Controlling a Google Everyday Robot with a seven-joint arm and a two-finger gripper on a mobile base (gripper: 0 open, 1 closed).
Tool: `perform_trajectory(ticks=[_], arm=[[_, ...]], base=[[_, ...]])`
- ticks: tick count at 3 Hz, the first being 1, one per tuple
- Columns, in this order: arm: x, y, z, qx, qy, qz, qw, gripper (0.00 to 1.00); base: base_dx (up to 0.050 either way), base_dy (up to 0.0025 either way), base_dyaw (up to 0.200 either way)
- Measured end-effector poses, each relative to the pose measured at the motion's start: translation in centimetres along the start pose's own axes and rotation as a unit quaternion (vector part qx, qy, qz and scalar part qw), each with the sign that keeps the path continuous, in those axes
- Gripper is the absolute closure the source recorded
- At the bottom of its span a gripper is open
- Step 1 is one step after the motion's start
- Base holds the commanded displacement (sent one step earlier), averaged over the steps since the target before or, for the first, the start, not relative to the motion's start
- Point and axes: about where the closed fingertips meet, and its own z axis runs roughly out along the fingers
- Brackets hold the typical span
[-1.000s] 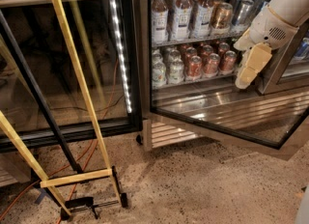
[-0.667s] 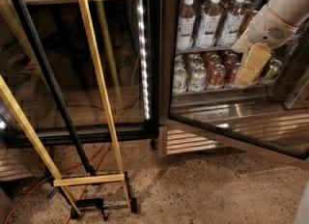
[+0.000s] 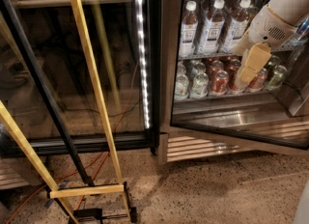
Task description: Close left fridge door
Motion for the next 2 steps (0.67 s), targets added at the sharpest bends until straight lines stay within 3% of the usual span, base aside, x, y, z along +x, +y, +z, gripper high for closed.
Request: perform_trajectory(ticks=[2], arm=[[0.00,0.00,0.00,0.000,0.000,0.000,1.0000,0.42]], base=[[0.000,0.00000,0.000]])
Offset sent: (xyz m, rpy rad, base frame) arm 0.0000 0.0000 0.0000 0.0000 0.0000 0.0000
